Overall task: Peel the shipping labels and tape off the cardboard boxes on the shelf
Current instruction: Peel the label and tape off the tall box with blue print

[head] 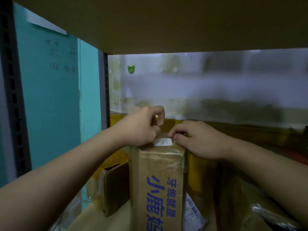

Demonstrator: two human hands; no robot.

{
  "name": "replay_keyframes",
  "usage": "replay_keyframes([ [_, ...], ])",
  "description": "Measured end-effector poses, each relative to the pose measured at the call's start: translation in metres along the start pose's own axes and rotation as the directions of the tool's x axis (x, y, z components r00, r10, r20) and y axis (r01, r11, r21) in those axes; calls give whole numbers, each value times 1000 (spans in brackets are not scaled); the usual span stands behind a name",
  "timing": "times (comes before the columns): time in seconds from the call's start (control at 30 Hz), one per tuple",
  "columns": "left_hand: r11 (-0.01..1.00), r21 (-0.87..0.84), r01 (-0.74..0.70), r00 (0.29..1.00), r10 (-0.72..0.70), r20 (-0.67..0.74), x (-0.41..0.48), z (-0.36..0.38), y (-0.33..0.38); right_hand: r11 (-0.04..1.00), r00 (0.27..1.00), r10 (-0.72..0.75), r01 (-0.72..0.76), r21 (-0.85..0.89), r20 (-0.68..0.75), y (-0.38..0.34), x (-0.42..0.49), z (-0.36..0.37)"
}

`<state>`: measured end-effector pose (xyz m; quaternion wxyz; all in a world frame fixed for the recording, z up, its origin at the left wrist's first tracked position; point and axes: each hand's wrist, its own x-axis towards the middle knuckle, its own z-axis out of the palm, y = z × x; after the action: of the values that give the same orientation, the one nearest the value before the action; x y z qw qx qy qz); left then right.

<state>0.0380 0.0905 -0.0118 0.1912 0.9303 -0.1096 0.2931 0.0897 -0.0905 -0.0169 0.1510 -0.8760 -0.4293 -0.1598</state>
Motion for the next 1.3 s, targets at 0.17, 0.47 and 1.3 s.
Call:
replay_keyframes([
  [0.17,1000,-7,10,999,-10,33,-3,-9,-17,1000,1000,17,-17,3,20,-1,3,0],
  [0.47,997,-42,61,997,-63,-46,-4,-6,-21,999,999,24,-22,-39,29,-2,1,-1],
  [1.3,982,113,-150,957,116,266,17,4,-2,989,995,103,-103,109,9,-1,-1,-2],
])
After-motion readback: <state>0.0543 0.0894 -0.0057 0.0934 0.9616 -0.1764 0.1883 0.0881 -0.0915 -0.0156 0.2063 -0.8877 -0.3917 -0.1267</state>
